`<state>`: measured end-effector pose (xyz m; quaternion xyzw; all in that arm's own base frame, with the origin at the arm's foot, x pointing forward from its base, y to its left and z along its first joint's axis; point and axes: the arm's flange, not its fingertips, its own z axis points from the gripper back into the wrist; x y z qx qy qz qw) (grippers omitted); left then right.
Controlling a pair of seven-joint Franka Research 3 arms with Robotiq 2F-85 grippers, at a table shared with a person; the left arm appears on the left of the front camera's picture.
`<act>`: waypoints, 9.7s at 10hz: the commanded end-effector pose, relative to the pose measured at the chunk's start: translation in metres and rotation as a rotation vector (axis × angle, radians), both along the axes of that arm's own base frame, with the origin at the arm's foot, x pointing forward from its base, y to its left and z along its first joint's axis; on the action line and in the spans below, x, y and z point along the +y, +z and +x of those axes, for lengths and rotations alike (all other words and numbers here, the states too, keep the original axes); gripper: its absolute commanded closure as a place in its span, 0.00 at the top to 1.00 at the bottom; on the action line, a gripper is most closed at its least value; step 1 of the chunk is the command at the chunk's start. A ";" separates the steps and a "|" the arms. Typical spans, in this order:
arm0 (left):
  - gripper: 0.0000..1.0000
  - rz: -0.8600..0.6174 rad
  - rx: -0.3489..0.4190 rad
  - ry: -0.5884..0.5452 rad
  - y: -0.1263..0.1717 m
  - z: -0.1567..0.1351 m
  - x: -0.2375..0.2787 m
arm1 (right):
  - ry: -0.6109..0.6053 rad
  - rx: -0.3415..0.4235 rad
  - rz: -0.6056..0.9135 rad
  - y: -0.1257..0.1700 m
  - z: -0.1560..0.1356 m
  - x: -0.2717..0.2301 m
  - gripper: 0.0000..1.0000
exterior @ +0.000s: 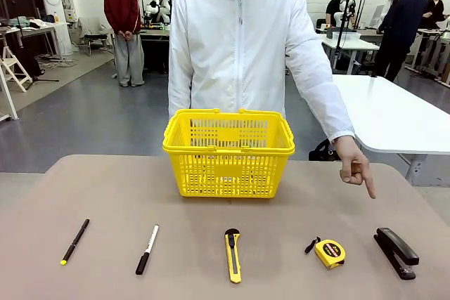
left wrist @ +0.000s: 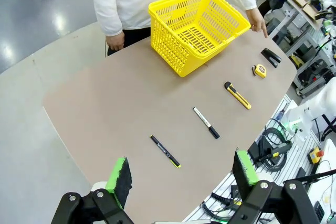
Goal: Place the items the person wants into the basket.
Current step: Pick up the item the person points to and place it in the Market Basket.
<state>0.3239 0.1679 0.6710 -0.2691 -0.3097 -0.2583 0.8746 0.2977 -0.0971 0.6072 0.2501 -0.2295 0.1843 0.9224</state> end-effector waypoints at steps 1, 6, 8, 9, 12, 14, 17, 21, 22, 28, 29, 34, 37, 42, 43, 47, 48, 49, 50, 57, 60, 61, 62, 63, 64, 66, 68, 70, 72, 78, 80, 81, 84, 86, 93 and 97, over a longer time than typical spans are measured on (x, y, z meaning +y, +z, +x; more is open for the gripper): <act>1.00 -0.010 -0.017 -0.015 0.001 0.000 0.002 | -0.104 0.192 -0.166 -0.015 0.038 0.027 1.00; 1.00 -0.010 -0.017 -0.015 0.001 0.000 0.002 | -0.233 0.344 -0.458 -0.146 0.067 0.051 1.00; 1.00 -0.010 -0.017 -0.015 0.001 0.000 0.002 | -0.221 0.389 -0.476 -0.183 0.079 0.056 1.00; 1.00 -0.010 -0.017 -0.015 0.001 0.000 0.002 | -0.222 0.391 -0.476 -0.198 0.083 0.058 1.00; 1.00 -0.010 -0.017 -0.015 0.001 0.000 0.002 | -0.188 0.389 -0.451 -0.218 0.088 0.070 1.00; 1.00 -0.010 -0.017 -0.015 0.001 0.000 0.002 | -0.175 0.397 -0.466 -0.214 0.085 0.062 1.00; 1.00 -0.010 -0.017 -0.015 0.001 0.000 0.002 | -0.175 0.397 -0.466 -0.214 0.085 0.062 1.00; 1.00 -0.010 -0.017 -0.015 0.001 0.000 0.002 | -0.157 0.470 -0.530 -0.253 0.095 0.082 1.00; 1.00 -0.010 -0.017 -0.015 0.001 0.000 0.002 | -0.159 0.469 -0.533 -0.254 0.095 0.083 1.00; 1.00 -0.010 -0.017 -0.015 0.001 0.000 0.002 | -0.139 0.560 -0.575 -0.298 0.111 0.091 1.00; 1.00 -0.010 -0.017 -0.015 0.001 0.000 0.002 | -0.136 0.546 -0.572 -0.296 0.111 0.090 0.75; 1.00 -0.010 -0.017 -0.015 0.001 0.000 0.002 | -0.154 0.511 -0.595 -0.284 0.101 0.093 0.00; 1.00 -0.010 -0.017 -0.015 0.001 0.000 0.002 | -0.159 0.513 -0.603 -0.283 0.100 0.094 0.00; 1.00 -0.010 -0.017 -0.015 0.001 0.000 0.002 | -0.100 0.490 -0.656 -0.201 0.075 0.127 0.18; 1.00 -0.010 -0.017 -0.015 0.001 0.000 0.002 | -0.099 0.472 -0.666 -0.154 0.077 0.141 0.18; 1.00 -0.010 -0.017 -0.015 0.001 0.000 0.002 | -0.123 0.396 -0.673 -0.013 0.106 0.193 0.18; 1.00 -0.010 -0.017 -0.015 0.001 0.000 0.002 | -0.119 0.374 -0.669 0.000 0.107 0.203 0.18; 1.00 -0.010 -0.017 -0.015 0.001 0.000 0.002 | -0.119 0.366 -0.662 0.006 0.108 0.206 0.18; 1.00 -0.010 -0.017 -0.015 0.001 0.000 0.002 | -0.119 0.363 -0.655 0.007 0.108 0.206 0.18; 1.00 -0.010 -0.017 -0.015 0.001 0.000 0.002 | 0.083 0.277 -0.677 0.019 0.126 0.232 0.32; 1.00 -0.010 -0.017 -0.015 0.001 0.000 0.002 | 0.556 0.096 -0.624 0.017 0.210 0.336 0.32; 1.00 -0.010 -0.017 -0.015 0.001 0.000 0.002 | 0.641 0.073 -0.629 0.004 0.237 0.365 0.32; 1.00 -0.010 -0.017 -0.015 0.001 0.000 0.002 | 0.695 0.081 -0.653 -0.012 0.263 0.392 0.32; 1.00 -0.010 -0.017 -0.015 0.001 0.000 0.002 | 0.746 0.092 -0.684 -0.029 0.285 0.415 0.32; 1.00 -0.010 -0.017 -0.015 0.001 0.000 0.002 | 0.789 0.085 -0.701 -0.045 0.301 0.431 0.32; 1.00 -0.010 -0.017 -0.015 0.001 0.000 0.002 | 0.862 0.037 -0.720 -0.063 0.322 0.449 0.32; 1.00 -0.010 -0.017 -0.015 0.001 0.000 0.002 | 0.930 0.038 -0.704 -0.085 0.334 0.455 0.32; 1.00 -0.010 -0.017 -0.015 0.001 0.000 0.002 | 0.958 0.055 -0.699 -0.114 0.341 0.454 0.32; 1.00 -0.010 -0.017 -0.015 0.001 0.000 0.002 | 0.971 0.064 -0.699 -0.131 0.344 0.454 0.32; 1.00 -0.010 -0.017 -0.015 0.001 0.000 0.002 | 0.987 0.066 -0.700 -0.139 0.345 0.456 1.00; 1.00 -0.010 -0.017 -0.015 0.001 0.000 0.002 | 0.986 0.066 -0.696 -0.137 0.346 0.455 1.00; 1.00 -0.010 -0.017 -0.015 0.001 0.000 0.002 | 0.986 0.066 -0.695 -0.138 0.347 0.456 1.00; 1.00 -0.010 -0.017 -0.015 0.001 0.000 0.002 | 0.817 0.118 -0.765 -0.053 0.281 0.421 0.89; 1.00 -0.010 -0.017 -0.015 0.001 0.000 0.002 | 0.529 0.088 -0.798 0.037 0.179 0.336 0.89; 1.00 -0.010 -0.017 -0.015 0.001 0.000 0.002 | 0.104 0.096 -0.539 0.004 0.012 0.119 0.89; 1.00 -0.010 -0.017 -0.015 0.001 0.000 0.002 | 0.083 0.122 -0.538 -0.010 0.004 0.099 0.89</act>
